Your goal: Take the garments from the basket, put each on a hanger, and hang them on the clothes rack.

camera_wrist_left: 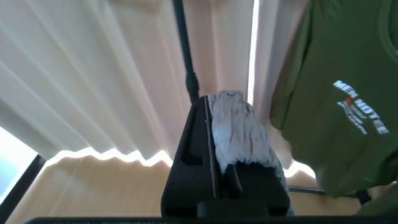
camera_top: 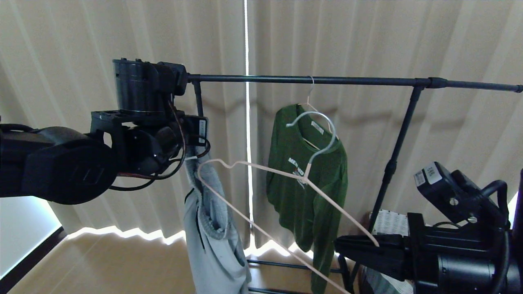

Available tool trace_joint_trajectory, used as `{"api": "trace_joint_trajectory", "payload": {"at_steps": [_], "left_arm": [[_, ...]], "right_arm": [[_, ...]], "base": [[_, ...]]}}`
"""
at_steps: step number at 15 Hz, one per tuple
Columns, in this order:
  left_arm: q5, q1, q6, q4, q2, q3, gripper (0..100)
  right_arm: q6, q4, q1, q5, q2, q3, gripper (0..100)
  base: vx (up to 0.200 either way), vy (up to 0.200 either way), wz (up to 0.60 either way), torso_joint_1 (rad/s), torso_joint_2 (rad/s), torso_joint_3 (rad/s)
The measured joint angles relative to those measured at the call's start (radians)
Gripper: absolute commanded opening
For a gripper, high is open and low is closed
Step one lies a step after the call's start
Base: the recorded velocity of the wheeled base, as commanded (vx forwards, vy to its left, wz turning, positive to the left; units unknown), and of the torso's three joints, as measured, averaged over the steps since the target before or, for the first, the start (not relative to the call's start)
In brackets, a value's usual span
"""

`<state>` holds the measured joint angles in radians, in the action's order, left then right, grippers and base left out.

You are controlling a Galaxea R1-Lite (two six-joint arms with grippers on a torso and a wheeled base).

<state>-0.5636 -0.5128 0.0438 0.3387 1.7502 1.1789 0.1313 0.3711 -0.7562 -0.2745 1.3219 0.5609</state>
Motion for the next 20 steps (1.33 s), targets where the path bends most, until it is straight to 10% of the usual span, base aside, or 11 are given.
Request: {"api": "trace_joint_trajectory", "payload": {"at_steps": [12,20], "left_arm": [[-0.05,-0.012,0.001,-0.127,-0.001,0.073,0],[-0.055,-0.009,-0.003,-0.403,-0.031,0.147,0]], "right_arm": [[0.052,0.112,-0.001,0.136,0.247,0.11,0],[0.17,0.126,-0.001,0.294,0.352,0.221,0]], "base": [[0.0,0.0,0.0,0.0,0.0,0.0],[0.0,0.0,0.0,0.0,0.0,0.0]]}}
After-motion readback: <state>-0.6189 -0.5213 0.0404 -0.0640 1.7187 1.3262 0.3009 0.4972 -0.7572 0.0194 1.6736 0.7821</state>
